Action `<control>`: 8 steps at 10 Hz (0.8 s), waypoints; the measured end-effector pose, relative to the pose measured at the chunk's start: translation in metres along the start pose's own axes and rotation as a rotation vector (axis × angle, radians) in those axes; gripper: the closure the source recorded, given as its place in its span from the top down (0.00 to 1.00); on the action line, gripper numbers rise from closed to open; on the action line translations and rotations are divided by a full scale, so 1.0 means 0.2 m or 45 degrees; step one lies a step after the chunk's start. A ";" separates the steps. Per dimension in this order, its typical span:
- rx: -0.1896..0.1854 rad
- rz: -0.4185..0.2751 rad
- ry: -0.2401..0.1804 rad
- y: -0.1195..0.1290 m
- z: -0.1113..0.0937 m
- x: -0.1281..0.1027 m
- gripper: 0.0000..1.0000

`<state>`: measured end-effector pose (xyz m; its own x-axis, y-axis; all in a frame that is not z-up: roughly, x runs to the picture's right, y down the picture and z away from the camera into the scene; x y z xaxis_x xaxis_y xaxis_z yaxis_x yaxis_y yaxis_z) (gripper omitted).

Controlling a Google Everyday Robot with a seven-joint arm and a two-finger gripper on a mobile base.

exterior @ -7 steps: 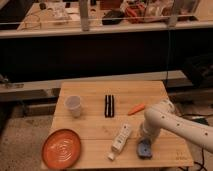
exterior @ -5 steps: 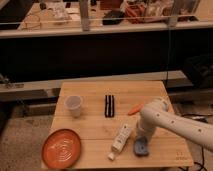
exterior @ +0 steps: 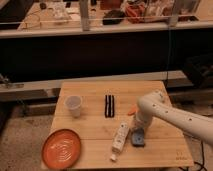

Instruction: Wipe the white sponge on the table

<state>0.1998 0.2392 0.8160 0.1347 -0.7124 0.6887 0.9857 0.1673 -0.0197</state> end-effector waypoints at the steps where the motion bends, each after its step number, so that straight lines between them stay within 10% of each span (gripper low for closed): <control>1: 0.004 0.039 -0.002 0.06 -0.01 0.03 0.00; 8: 0.045 0.258 -0.084 0.41 -0.03 0.14 0.00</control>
<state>0.2854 0.2296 0.8289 0.3214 -0.6160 0.7192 0.9349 0.3271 -0.1377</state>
